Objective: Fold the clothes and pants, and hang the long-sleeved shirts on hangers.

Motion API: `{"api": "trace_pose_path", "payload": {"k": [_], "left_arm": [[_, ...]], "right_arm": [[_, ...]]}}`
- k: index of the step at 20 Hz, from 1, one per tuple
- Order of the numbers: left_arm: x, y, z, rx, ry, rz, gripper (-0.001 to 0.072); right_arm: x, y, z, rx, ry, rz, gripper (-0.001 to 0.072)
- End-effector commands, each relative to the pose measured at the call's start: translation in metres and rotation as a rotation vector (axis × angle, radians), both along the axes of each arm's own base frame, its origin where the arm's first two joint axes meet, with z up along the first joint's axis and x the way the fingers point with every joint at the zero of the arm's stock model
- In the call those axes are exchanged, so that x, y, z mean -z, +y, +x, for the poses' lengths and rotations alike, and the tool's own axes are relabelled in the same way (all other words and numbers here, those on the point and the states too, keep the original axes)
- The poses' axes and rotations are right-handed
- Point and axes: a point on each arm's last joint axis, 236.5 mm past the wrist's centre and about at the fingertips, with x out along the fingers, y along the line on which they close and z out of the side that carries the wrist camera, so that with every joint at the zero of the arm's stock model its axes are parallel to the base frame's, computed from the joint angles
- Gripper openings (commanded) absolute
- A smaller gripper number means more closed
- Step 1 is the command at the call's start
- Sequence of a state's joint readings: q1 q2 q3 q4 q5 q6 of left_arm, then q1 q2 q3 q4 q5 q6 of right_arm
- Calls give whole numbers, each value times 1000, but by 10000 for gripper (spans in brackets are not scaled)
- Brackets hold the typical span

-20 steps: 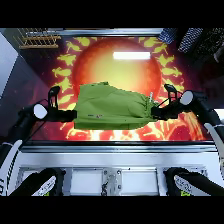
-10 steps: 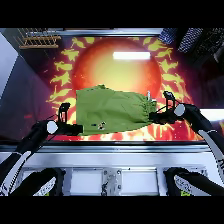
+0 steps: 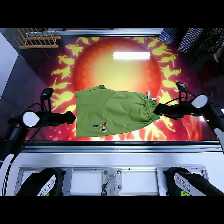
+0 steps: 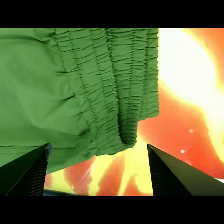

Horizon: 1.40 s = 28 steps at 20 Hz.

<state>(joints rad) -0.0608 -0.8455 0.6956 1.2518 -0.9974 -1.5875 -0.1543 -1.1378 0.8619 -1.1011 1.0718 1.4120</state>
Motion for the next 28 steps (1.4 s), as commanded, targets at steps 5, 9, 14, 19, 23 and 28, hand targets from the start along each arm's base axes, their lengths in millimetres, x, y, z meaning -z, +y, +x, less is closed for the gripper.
{"api": "trace_pose_path", "payload": {"k": [5,9,14,19,23,28], "left_arm": [[-35,-53,-7,31,-106,-193,4],[-22,-89,-7,121,-36,-208,4],[-15,-124,11,202,17,-197,4],[-2,-148,22,248,61,-186,4],[11,-150,23,250,91,-178,4],[28,-151,29,228,112,-173,4]], "right_arm": [[36,-44,22,57,23,283,719],[75,-40,45,40,86,391,716],[88,10,56,-54,133,470,715],[95,56,46,-165,176,465,703],[94,65,42,-203,176,465,231],[69,60,37,-247,149,439,26]]}}
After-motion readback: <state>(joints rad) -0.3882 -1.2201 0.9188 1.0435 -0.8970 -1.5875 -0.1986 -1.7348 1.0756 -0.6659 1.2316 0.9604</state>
